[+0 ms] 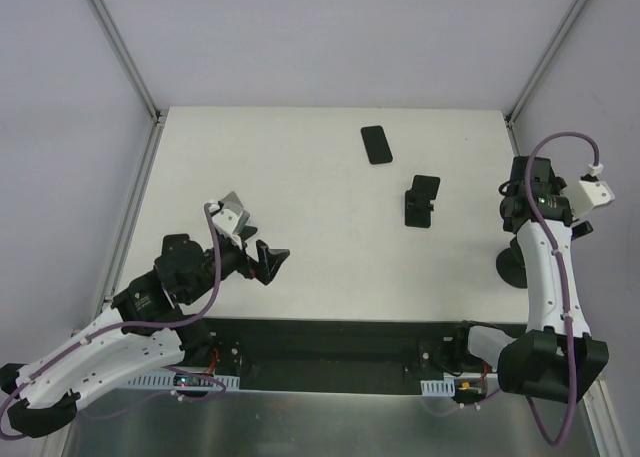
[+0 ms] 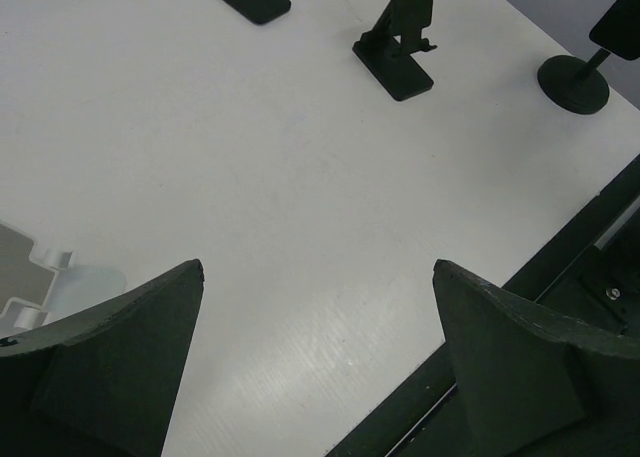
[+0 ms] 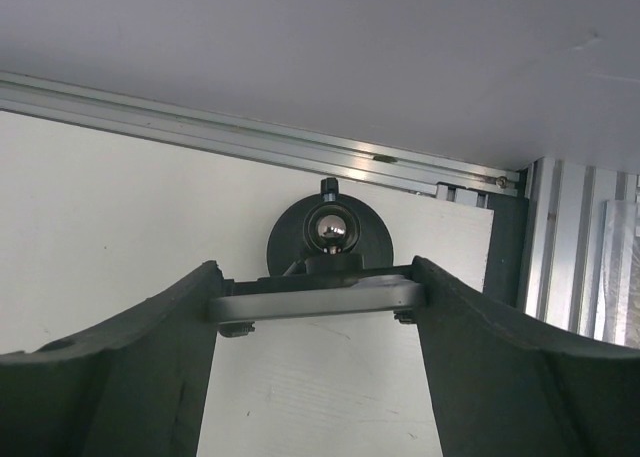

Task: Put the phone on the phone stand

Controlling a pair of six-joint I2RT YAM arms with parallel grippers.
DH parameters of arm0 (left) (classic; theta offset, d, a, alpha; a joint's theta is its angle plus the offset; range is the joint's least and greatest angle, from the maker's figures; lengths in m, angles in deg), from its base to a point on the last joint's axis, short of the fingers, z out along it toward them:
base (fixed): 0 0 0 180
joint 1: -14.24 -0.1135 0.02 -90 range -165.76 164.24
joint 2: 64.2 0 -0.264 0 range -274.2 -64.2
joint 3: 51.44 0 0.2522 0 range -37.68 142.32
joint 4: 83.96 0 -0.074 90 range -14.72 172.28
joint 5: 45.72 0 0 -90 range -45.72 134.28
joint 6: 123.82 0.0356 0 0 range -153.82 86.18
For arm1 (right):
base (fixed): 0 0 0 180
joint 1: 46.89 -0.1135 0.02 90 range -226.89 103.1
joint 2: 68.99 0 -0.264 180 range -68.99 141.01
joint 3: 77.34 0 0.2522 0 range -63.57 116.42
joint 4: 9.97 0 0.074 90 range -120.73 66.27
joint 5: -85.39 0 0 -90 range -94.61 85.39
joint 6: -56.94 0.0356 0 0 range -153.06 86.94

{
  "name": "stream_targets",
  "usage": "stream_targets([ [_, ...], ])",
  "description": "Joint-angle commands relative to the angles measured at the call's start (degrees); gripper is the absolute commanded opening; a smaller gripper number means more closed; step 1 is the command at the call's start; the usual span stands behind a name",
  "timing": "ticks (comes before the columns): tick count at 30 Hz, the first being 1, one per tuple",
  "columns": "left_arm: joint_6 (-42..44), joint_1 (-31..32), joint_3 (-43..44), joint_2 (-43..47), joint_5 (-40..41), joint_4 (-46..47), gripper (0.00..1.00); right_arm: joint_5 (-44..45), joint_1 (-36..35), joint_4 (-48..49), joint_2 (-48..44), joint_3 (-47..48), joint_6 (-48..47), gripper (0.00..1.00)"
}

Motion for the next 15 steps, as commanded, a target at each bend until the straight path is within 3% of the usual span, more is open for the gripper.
stream_targets([
  [1,1.1,-1.79,0.23,-1.39,0.27,1.12,0.96,-4.99,0.34,9.44,-1.55,-1.62,-8.62,0.63],
  [3,1.27,-2.41,0.58,-2.45,-0.61,1.12,0.96,-6.77,0.34,10.6,-1.91,-1.89,-11.54,0.96],
  [9,1.89,-3.37,0.5,-4.66,-1.05,1.3,0.96,-6.61,0.34,10.08,-4.28,-1.28,-17.52,0.97],
  [15,2.5,-4.87,0.85,-6.85,0.18,1.47,0.96,-0.37,0.34,9.37,-9.63,0.65,-26.03,0.97],
])
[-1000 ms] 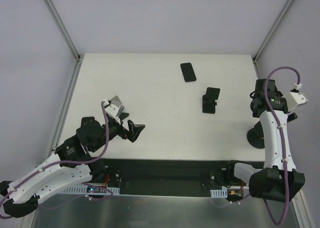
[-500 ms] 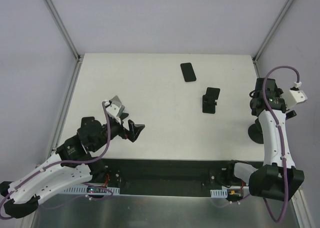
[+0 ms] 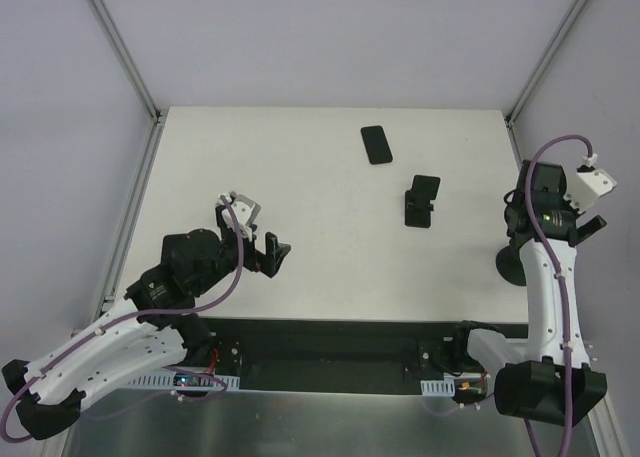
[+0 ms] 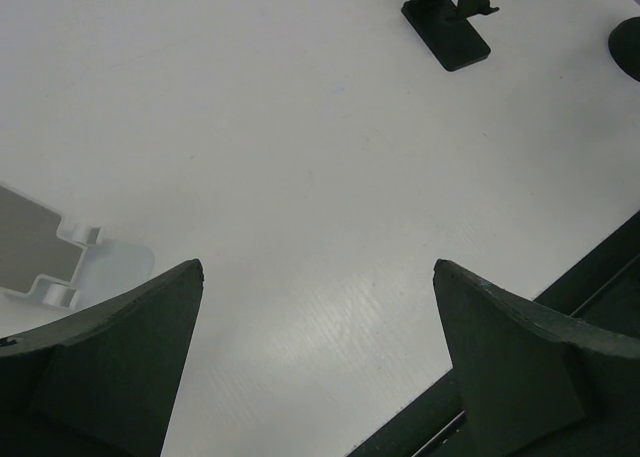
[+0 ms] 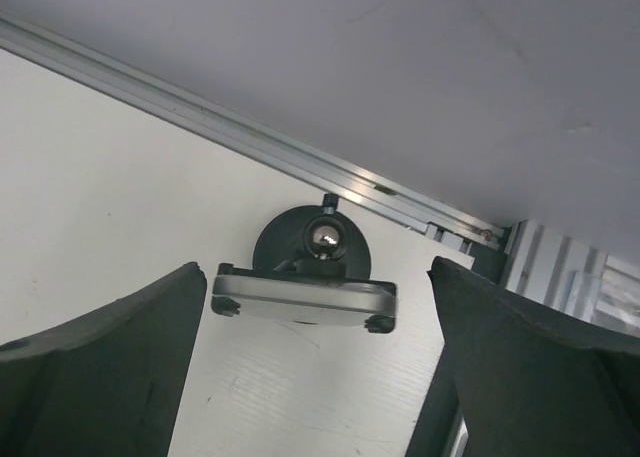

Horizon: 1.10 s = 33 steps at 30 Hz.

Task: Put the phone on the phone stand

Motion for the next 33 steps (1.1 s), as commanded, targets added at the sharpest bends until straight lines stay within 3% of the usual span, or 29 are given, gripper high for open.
stream_targets([
  [1,1.41,-1.28,1.0,-1.58,0.92,1.43,0.96,6.32,0.27,2.23,-5.88,2.47,-8.93,0.97],
  [3,1.5,-1.37,1.26,-2.29,1.27,1.6,0.96,6.6,-0.16,4.33,-7.37,2.65,-13.06,0.97],
  [6,1.67,-1.64,1.44,-2.9,0.75,3.53,0.98,-5.66,-2.36,15.21,-11.94,-1.04,-24.39,0.97],
  [7,1.59,-1.81,1.96,-3.17,0.23,4.15,0.98,-16.76,-3.76,17.15,-12.74,-1.65,-26.59,0.97],
  [9,0.62,-2.16,2.84,-4.65,-1.79,4.94,0.98,-28.68,-4.73,19.36,-11.52,-2.1,-29.41,0.97],
  [10,-0.08,-2.25,4.07,-5.45,-2.23,5.81,0.98,-41.27,-4.91,19.54,-8.73,-2.01,-29.77,0.97],
  [13,-4.2,-2.34,6.35,-8.61,-4.08,7.66,0.98,-56.38,-6.66,19.28,-1.36,-1.66,-28.81,0.97],
  [19,-15.89,-2.34,7.42,-11.7,-6.45,10.65,0.99,-59.67,-11.67,22.97,9.03,-2.28,-24.68,0.96],
  [33,-20.66,-2.34,5.92,-7.39,-4.79,9.95,0.99,-50.9,-13.7,27.45,21.88,1.59,-20.55,0.97],
])
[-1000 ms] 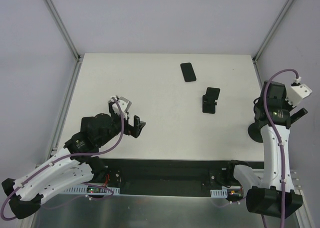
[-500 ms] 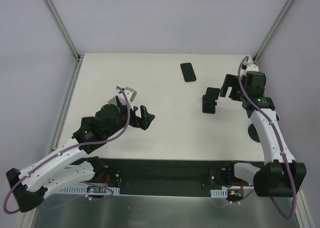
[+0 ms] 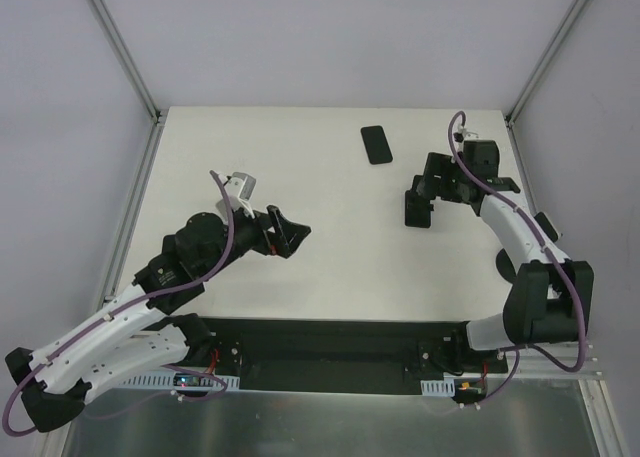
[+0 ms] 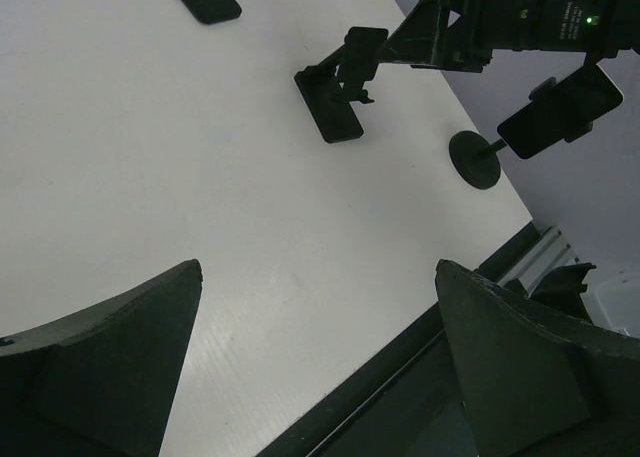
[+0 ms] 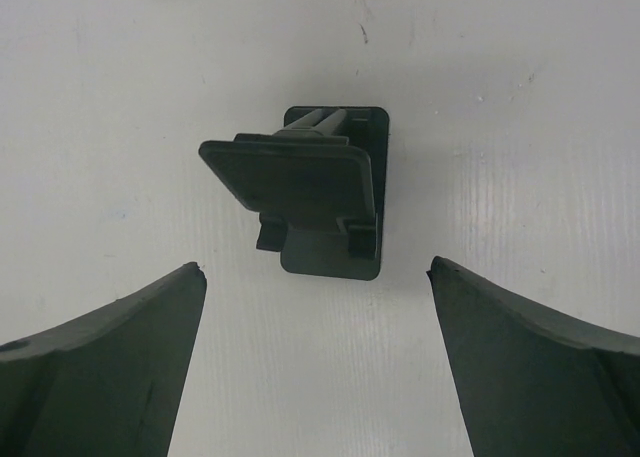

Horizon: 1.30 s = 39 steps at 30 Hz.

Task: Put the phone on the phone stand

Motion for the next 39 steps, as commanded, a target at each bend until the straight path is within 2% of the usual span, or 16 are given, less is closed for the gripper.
stream_targets([
  [1,-0.46,-0.77,1.16,0.13,1.35,1.34,0.99,4.28,-1.92,4.24,3.02,3.84,1.88,0.97],
  [8,4.29,-1.91,6.78,-4.87,0.57,-3.31,0.99,14.12,-7.02,2.75,9.61,8.24,3.11,0.97],
  [12,6.23,-3.66,8.54,-5.94,-0.93,-4.11,0.99,25.69,-10.18,-0.06,14.35,11.75,5.92,0.97],
  [15,7.37,-5.24,8.63,-6.02,-2.42,-4.72,0.99,30.63,-11.59,-2.69,17.78,14.91,8.11,0.97],
  [18,8.6,-6.13,8.28,-5.23,-4.0,-5.69,0.99,30.4,-11.94,-4.19,20.07,17.03,9.0,0.99],
  [22,10.97,-7.35,7.58,-3.13,-3.39,-7.97,0.99,29.33,-12.82,-3.93,20.52,16.68,8.82,0.89],
  [24,11.67,-7.88,6.97,-1.9,-3.13,-8.94,0.99,29.77,-13.52,-3.23,20.26,15.37,8.65,0.87],
  [27,12.82,-8.85,6.18,-0.93,-3.74,-10.52,0.99,29.68,-14.49,-1.73,19.9,14.22,8.03,0.72],
  [28,13.08,-9.03,6.17,-0.93,-4.09,-11.22,0.99,29.77,-14.84,-2.26,19.82,14.3,8.03,0.61],
  [30,13.35,-9.47,5.82,-0.93,-4.62,-11.67,0.99,31.52,-16.42,-3.13,19.55,14.3,8.82,0.5],
  [31,13.61,-9.56,5.73,-0.93,-4.71,-11.67,0.99,32.23,-17.04,-5.75,19.29,14.74,10.65,0.39],
  [34,14.22,-9.73,5.56,-0.84,-4.71,-11.76,0.99,32.58,-18.53,-8.75,17.1,13.26,14.61,0.29],
  [39,15.45,-10.17,7.05,-2.5,-8.22,-11.76,0.99,35.56,-19.68,-7.8,10.87,7.72,13.05,0.27],
])
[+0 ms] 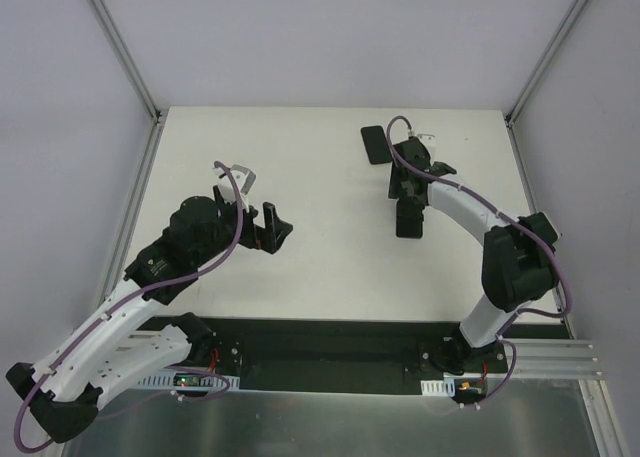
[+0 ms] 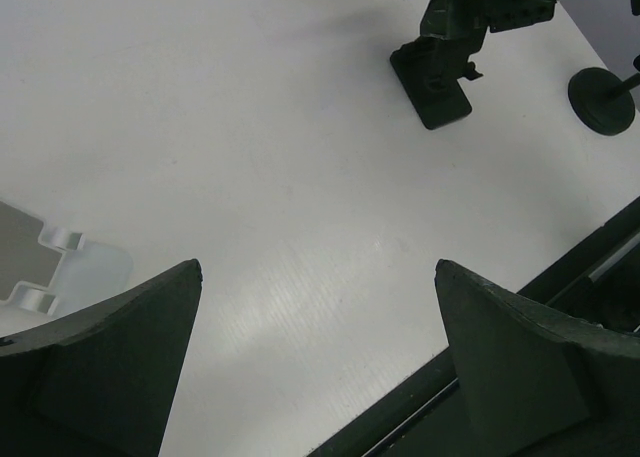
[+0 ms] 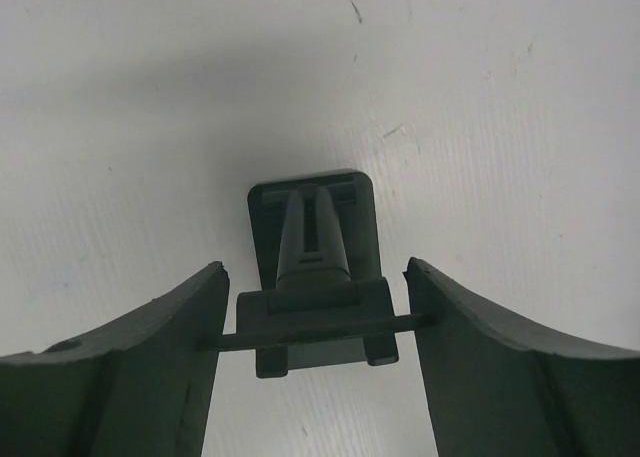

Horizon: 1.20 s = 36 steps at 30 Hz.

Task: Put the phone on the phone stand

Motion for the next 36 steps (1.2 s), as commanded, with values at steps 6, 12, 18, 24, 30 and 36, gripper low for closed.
stream_targets([
  [6,5.46,-1.08,3.69,-3.81,-6.53,0.27,0.99,0.04,-0.22,-0.09,-11.72,-9.1,-5.31,0.49],
  [12,8.71,-1.87,5.37,-6.1,-7.59,1.41,0.99,-0.95,-0.31,-1.49,-14.19,-7.79,-6.71,0.98],
  [18,8.19,-4.77,3.7,-7.59,-12.33,2.99,0.99,-1.12,-0.23,-5.36,-12.88,-5.06,-8.64,0.97],
  [24,6.96,-6.09,0.62,-6.27,-15.06,5.1,0.99,-5.95,0.48,-0.89,-13.32,-11.47,-9.62,0.99],
  [30,7.13,-6.53,0.27,-6.28,-16.55,5.54,0.99,-4.64,0.83,-0.97,-10.15,-9.73,-7.77,0.55],
  [36,7.05,-6.44,-0.87,-4.87,-16.73,5.72,0.99,13.59,2.23,-11.2,-7.78,-3.93,10.12,0.01],
])
